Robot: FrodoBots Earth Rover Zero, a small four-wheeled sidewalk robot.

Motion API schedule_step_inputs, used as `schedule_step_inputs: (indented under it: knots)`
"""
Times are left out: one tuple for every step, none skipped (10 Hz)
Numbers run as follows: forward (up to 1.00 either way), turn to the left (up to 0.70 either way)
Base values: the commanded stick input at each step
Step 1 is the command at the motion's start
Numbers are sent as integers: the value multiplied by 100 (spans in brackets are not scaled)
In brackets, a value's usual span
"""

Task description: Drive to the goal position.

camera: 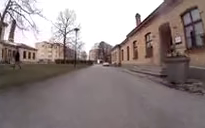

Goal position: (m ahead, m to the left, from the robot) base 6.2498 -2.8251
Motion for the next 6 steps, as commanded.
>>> schedule_step_inputs:
  knots:
    - [100, 0]
    - [100, 0]
    - [100, 0]
    - [100, 0]
    - [100, 0]
    - [100, 0]
